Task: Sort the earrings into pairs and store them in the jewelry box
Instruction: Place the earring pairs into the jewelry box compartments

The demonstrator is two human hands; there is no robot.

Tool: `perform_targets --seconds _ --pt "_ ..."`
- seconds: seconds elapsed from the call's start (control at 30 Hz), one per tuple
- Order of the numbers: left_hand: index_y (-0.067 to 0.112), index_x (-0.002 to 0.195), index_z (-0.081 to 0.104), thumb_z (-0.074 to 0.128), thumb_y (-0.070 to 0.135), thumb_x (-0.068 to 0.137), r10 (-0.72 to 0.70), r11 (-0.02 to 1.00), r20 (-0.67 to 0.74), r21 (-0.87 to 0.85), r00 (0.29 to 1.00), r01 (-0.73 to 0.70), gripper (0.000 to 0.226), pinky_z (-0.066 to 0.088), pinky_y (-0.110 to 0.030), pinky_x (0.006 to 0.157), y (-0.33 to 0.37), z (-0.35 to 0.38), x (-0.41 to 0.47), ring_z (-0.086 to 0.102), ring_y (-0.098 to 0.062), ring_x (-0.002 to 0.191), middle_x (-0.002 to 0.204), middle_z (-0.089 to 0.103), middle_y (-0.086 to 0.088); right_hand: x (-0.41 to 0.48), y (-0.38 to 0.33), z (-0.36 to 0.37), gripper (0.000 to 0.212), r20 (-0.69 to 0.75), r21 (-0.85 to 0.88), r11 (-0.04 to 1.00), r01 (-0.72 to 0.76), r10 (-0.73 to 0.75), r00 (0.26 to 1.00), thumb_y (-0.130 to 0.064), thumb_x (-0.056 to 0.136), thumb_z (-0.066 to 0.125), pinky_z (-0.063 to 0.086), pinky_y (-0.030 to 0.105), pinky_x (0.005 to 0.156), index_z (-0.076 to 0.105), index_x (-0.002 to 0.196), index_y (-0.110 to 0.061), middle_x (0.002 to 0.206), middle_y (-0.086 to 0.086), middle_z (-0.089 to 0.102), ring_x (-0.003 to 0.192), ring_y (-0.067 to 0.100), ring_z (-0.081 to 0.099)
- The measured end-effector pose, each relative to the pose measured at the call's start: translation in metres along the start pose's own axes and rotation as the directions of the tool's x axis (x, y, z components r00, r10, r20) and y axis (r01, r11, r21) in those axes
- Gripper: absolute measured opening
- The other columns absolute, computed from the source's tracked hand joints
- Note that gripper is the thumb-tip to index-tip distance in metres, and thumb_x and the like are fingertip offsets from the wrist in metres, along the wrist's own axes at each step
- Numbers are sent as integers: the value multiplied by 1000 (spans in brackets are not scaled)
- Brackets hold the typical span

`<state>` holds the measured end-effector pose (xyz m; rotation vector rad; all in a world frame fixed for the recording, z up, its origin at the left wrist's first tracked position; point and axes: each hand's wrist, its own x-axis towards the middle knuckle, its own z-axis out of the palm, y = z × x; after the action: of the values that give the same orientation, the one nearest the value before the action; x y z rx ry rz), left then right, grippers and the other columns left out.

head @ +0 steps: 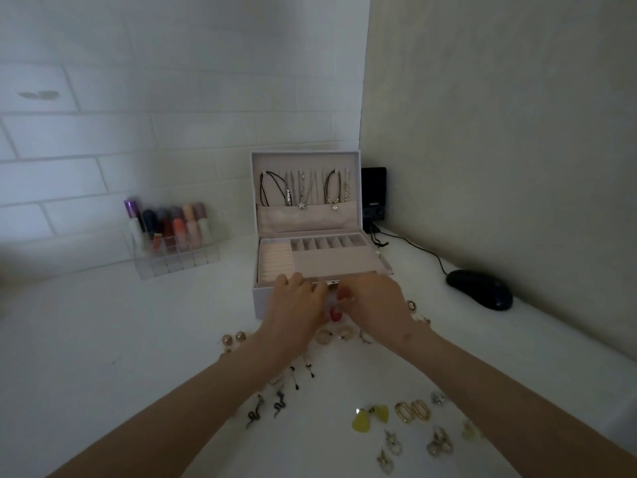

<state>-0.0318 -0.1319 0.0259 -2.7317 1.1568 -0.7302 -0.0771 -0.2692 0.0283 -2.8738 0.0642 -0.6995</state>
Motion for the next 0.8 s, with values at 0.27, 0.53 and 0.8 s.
perform_targets --seconds 0.27,0.53,0.8 --pt "16 114 49 49 32 91 -59 997 85 -46 995 63 28 32 -32 88 4 10 6 51 -26 111 118 62 -4 3 -7 13 12 23 -21 1000 5 -5 1000 -19 83 55 29 25 58 65 87 -15 87 3 69 81 21 61" --pt "15 117 48 50 21 89 -89 982 16 -164 996 90 29 33 -30 83 5 15 4 52 -26 108 119 61 -5 3 -6 16 19 86 178 979 -100 86 993 -14 77 62 33 22 62 68 95 -17 95 -1 71 91 16 62" --pt "20 83 60 69 21 80 -212 624 75 -757 975 193 9 42 -28 71 -21 1 -1 56 -13 79 78 62 6 10 7 -16 18 208 540 809 -232 138 968 0 80 67 45 9 61 72 96 -7 82 -1 59 74 9 58"
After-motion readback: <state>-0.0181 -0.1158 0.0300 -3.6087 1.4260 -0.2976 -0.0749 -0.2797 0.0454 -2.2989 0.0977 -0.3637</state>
